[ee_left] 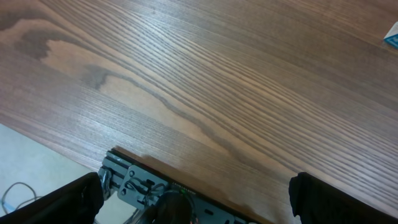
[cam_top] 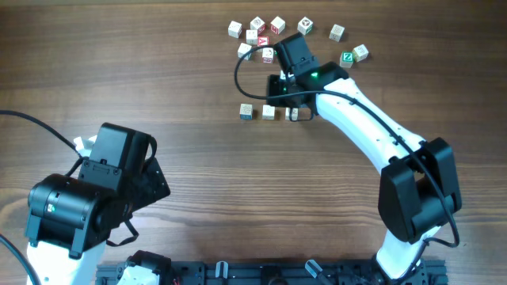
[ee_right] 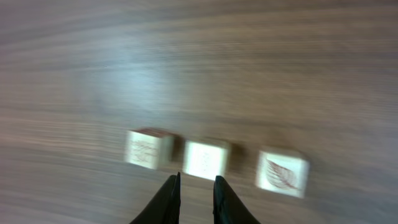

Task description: Form a horizontal line

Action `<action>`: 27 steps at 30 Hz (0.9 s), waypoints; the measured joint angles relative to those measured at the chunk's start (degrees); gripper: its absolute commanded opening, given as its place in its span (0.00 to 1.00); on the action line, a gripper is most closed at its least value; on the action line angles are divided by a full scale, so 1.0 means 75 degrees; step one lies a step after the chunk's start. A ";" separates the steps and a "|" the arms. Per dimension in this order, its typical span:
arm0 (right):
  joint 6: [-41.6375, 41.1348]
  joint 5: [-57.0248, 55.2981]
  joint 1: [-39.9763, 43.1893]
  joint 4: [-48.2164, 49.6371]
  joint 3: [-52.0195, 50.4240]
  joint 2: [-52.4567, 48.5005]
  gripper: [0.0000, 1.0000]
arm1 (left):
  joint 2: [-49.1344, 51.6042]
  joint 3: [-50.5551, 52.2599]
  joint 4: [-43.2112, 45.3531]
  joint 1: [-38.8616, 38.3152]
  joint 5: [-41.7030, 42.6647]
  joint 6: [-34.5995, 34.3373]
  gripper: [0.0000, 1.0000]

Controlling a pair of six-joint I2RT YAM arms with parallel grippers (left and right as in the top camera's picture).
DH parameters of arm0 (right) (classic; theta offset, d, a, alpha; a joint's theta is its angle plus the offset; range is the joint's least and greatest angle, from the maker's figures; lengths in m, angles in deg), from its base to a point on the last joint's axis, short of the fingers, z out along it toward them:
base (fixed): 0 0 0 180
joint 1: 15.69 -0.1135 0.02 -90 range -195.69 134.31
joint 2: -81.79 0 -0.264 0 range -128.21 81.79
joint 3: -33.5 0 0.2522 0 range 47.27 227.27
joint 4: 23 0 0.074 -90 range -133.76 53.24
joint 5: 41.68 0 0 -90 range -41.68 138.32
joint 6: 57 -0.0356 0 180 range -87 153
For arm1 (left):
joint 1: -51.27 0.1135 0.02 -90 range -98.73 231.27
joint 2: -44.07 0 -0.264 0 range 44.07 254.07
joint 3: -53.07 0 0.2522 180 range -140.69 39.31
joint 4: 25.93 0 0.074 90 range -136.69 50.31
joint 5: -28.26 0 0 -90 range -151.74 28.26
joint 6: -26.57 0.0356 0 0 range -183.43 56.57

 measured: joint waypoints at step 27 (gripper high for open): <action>-0.0495 -0.1035 -0.1719 0.1862 0.0006 -0.1580 0.09 | 0.0000 0.0000 0.0000 0.0003 -0.0003 0.0000 1.00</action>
